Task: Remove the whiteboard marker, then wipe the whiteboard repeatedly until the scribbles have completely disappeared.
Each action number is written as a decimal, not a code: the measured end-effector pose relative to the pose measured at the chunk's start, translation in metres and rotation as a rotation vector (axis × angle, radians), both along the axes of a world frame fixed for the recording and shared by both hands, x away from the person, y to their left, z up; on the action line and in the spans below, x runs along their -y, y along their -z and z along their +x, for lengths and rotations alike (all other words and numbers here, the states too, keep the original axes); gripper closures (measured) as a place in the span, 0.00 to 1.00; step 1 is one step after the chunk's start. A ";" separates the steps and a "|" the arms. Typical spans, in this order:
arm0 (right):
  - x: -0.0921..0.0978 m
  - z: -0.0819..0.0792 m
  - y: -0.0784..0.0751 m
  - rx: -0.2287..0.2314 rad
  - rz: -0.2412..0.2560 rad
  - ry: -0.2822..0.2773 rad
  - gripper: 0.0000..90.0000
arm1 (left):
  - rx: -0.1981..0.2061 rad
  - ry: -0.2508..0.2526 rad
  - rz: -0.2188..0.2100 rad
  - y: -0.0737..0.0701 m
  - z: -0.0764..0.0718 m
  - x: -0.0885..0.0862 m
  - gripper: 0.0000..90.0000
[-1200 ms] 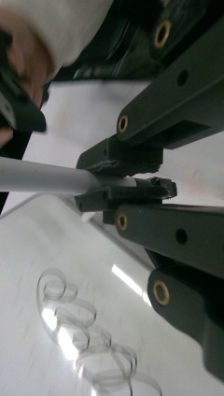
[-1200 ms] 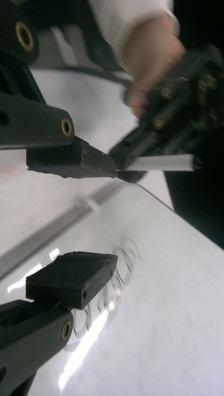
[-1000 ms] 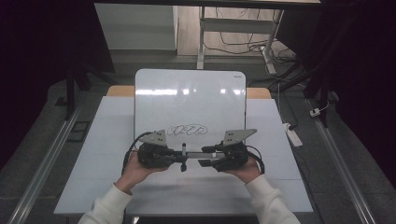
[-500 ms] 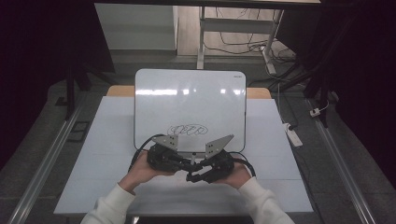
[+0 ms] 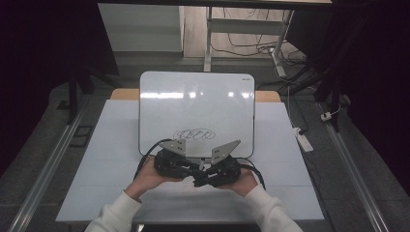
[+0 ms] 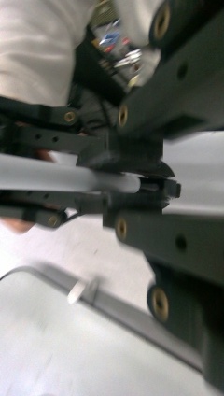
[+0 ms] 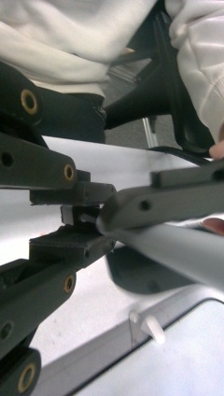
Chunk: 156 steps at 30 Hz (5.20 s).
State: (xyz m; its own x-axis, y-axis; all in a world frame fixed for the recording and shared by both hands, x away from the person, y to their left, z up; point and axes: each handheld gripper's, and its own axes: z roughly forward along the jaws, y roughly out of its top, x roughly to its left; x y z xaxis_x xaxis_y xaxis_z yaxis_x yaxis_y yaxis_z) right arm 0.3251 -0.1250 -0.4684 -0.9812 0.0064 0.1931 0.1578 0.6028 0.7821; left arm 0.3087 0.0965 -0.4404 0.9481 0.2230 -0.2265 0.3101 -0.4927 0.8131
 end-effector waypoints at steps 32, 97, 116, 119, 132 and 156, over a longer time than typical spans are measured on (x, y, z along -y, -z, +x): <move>0.004 0.044 -0.021 0.260 0.298 0.616 0.86 | 0.145 -0.636 0.083 0.063 -0.070 -0.118 0.30; -0.081 0.079 0.012 0.274 0.218 0.620 0.86 | 0.180 -0.717 0.073 0.068 -0.071 -0.134 0.29; -0.083 0.071 0.019 0.288 0.201 0.596 0.86 | 0.183 -0.720 0.070 0.068 -0.072 -0.134 0.29; -0.090 0.061 0.027 0.307 0.142 0.506 0.86 | 0.178 -0.722 0.070 0.068 -0.071 -0.134 0.29; -0.071 0.069 0.020 0.316 0.195 0.580 0.86 | 0.183 -0.727 0.072 0.068 -0.072 -0.135 0.29; -0.078 0.066 0.022 0.309 0.159 0.535 0.86 | 0.179 -0.726 0.074 0.068 -0.071 -0.135 0.29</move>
